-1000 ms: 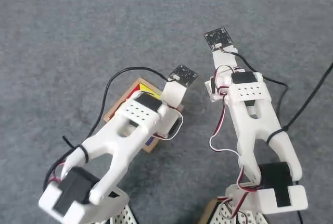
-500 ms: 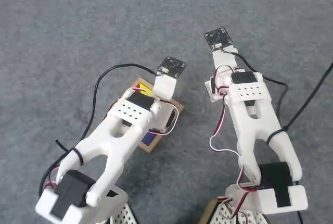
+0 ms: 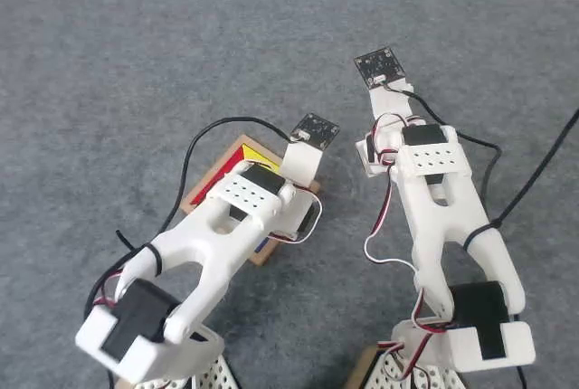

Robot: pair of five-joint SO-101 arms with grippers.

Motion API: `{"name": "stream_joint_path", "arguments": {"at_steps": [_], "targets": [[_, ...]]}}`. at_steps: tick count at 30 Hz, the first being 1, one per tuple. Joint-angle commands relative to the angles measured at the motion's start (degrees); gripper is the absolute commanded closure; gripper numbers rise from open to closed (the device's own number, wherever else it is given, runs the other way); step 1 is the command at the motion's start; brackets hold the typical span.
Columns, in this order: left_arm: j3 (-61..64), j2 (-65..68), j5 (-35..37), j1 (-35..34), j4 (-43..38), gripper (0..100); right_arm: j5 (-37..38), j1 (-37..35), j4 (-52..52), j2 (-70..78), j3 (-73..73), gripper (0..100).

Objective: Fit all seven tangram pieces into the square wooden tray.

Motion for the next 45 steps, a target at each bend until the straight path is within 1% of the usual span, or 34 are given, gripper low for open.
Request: {"name": "stream_joint_path", "arguments": {"at_steps": [1,6,11,14,24,29,45], "targets": [[-1.0,-1.4,-0.4,0.4,-1.2,98,-0.1,0.5,-0.9,-2.9,-2.4,96.1],[-3.5,2.5,-0.4,0.1,-1.1,98,-0.1,0.5,-0.9,-2.9,-2.4,96.1],[-5.9,4.4,-0.3,-2.8,1.0,89,-0.1,0.5,-0.9,-2.9,-2.4,96.1],[-6.4,4.7,-0.5,-4.7,0.9,88,-0.1,0.5,-0.9,-2.9,-2.4,96.1],[-6.9,4.1,-0.6,-4.8,1.1,88,-0.1,0.5,-0.9,-2.9,-2.4,96.1],[-8.9,4.1,-0.7,-4.9,4.1,88,-0.1,0.5,-0.9,-2.9,-2.4,96.1],[-9.2,4.0,-0.8,-5.8,4.1,88,-0.1,0.5,-0.8,-2.9,-2.4,96.1]]}}
